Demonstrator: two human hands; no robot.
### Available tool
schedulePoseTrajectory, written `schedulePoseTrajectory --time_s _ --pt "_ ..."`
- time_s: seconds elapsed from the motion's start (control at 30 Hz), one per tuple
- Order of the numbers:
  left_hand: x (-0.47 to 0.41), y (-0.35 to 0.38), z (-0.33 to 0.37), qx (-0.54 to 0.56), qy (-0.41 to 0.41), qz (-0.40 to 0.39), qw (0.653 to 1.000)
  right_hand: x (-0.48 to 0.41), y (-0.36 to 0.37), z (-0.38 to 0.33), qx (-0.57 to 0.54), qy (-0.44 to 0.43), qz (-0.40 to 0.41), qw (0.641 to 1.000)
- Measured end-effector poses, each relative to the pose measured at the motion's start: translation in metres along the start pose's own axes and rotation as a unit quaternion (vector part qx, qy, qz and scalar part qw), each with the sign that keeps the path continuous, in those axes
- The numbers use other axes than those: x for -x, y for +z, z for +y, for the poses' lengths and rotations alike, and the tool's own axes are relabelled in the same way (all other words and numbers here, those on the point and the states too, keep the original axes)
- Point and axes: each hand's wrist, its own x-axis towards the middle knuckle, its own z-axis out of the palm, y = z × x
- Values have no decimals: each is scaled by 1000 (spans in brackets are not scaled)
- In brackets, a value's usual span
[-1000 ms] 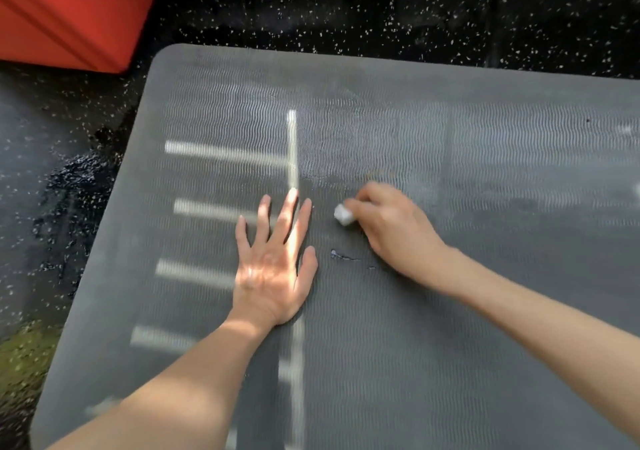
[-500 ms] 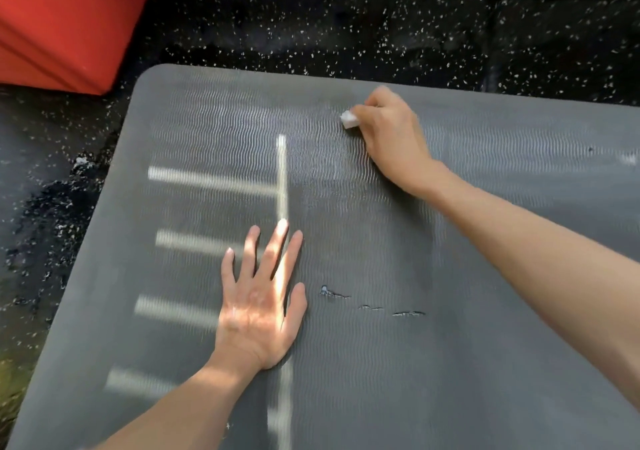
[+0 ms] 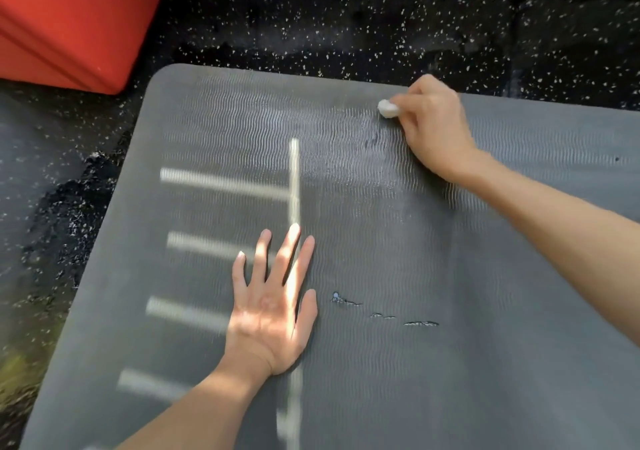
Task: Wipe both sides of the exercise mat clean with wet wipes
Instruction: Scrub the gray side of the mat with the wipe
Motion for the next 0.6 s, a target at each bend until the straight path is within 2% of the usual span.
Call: schedulePoseTrajectory --time_s 0.07,0.17,0.3,0.33,0.47,0.53,0.6 --pt "1 1 -1 -4 1 -5 1000 -24 -7 10 27 23 -14 999" --pt "3 1 1 4 1 -6 1000 -14 -2 8 35 50 20 998" --pt "1 0 -1 10 1 0 1000 55 -6 -11 -7 -47 -27 998" --pt "1 0 -2 8 2 -2 1000 55 -10 -8 -6 -47 -40 998" --pt "2 1 2 13 0 -10 1000 58 -14 -9 9 22 36 999" --pt "1 0 2 13 -2 -4 1000 103 -11 -36 -16 0 4 1000" --pt "1 1 0 15 -1 1 1000 162 -16 -69 -56 -70 -73 993"
